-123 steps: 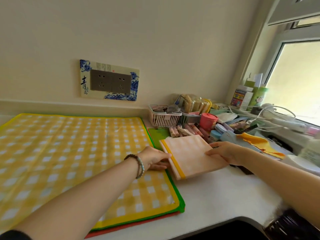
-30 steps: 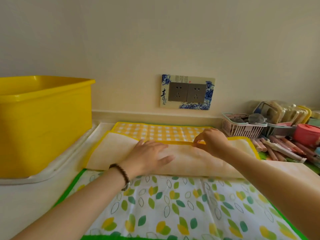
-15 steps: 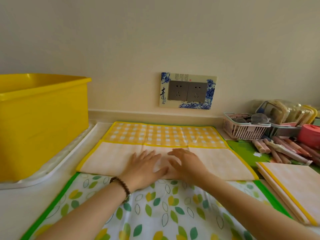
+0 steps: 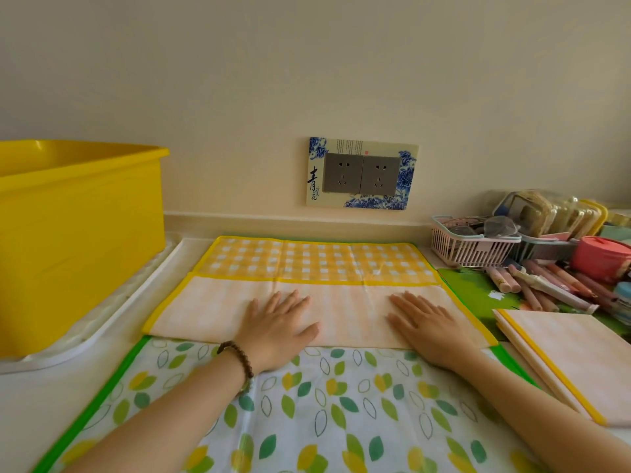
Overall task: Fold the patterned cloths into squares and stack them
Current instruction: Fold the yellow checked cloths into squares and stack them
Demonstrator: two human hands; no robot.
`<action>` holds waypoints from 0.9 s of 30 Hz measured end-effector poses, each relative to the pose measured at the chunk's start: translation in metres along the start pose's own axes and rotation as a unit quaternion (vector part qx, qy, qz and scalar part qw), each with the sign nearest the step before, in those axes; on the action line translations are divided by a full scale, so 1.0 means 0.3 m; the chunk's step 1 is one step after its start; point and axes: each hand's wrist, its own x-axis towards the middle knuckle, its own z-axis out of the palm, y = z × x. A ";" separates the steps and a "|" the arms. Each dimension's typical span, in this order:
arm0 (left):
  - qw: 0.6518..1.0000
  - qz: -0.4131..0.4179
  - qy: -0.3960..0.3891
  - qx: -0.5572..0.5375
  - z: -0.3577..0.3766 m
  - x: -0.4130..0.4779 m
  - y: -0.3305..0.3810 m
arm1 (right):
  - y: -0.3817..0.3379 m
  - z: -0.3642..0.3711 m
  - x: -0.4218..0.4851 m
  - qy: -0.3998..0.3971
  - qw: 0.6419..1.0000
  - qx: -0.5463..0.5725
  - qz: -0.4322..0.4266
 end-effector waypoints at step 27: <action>0.999 0.009 -0.029 -0.026 -0.014 -0.019 -0.054 | -0.195 0.021 -0.096 -0.041 0.988 0.004 -0.146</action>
